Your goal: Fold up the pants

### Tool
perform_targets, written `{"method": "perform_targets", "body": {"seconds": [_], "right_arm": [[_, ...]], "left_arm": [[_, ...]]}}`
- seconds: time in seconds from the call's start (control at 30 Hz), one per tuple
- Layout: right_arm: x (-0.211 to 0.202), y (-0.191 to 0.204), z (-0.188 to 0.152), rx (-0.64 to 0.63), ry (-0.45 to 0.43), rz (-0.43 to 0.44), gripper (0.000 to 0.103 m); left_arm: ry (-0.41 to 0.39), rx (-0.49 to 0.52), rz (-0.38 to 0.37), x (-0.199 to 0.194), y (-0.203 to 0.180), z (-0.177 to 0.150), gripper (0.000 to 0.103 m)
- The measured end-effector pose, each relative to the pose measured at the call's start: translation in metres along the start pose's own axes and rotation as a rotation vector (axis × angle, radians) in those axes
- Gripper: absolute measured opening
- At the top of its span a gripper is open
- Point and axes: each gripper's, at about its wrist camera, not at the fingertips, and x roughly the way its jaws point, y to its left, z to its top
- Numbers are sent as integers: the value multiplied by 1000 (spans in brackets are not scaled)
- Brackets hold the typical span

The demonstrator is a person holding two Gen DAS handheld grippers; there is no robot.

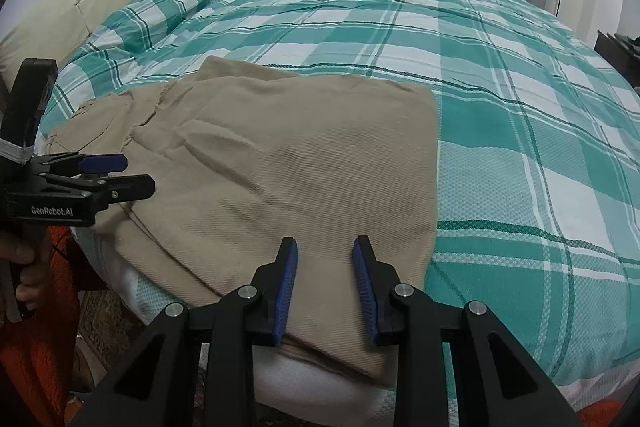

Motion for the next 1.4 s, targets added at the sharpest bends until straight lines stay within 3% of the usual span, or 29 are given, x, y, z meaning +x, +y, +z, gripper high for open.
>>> {"method": "perform_targets", "body": {"seconds": [1.4], "right_arm": [[-1, 0, -5, -13, -20, -12, 30]], "left_arm": [[-5, 1, -3, 1, 1, -1, 93]]}}
